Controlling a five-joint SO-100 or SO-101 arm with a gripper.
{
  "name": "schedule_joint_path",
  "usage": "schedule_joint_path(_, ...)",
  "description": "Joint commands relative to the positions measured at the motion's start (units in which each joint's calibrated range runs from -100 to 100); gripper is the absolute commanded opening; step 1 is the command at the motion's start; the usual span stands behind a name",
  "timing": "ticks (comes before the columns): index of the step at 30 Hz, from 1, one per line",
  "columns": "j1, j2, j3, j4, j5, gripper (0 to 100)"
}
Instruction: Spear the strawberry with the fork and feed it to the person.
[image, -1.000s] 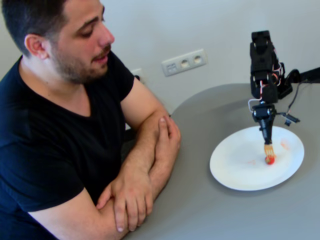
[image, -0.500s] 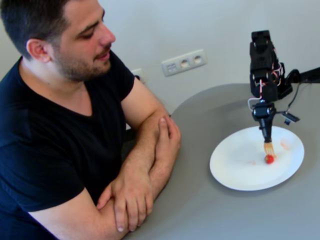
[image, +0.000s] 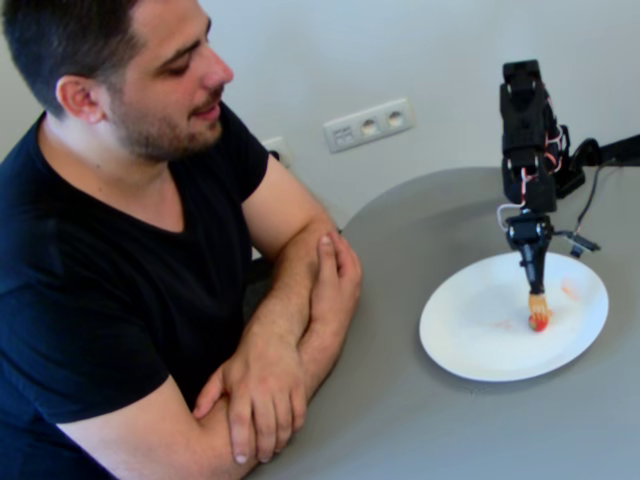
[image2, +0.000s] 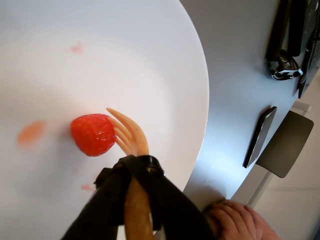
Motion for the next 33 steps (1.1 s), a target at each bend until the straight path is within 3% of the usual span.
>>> schedule_joint_path(1, 0.6, -1.6, 0.1, 2.9, -0.3, 1)
schedule_joint_path(30, 2.2, -1.8, -1.9, 8.9, -1.6, 1)
schedule_joint_path(33, 1.9, -1.0, -22.3, 24.9, -1.8, 1)
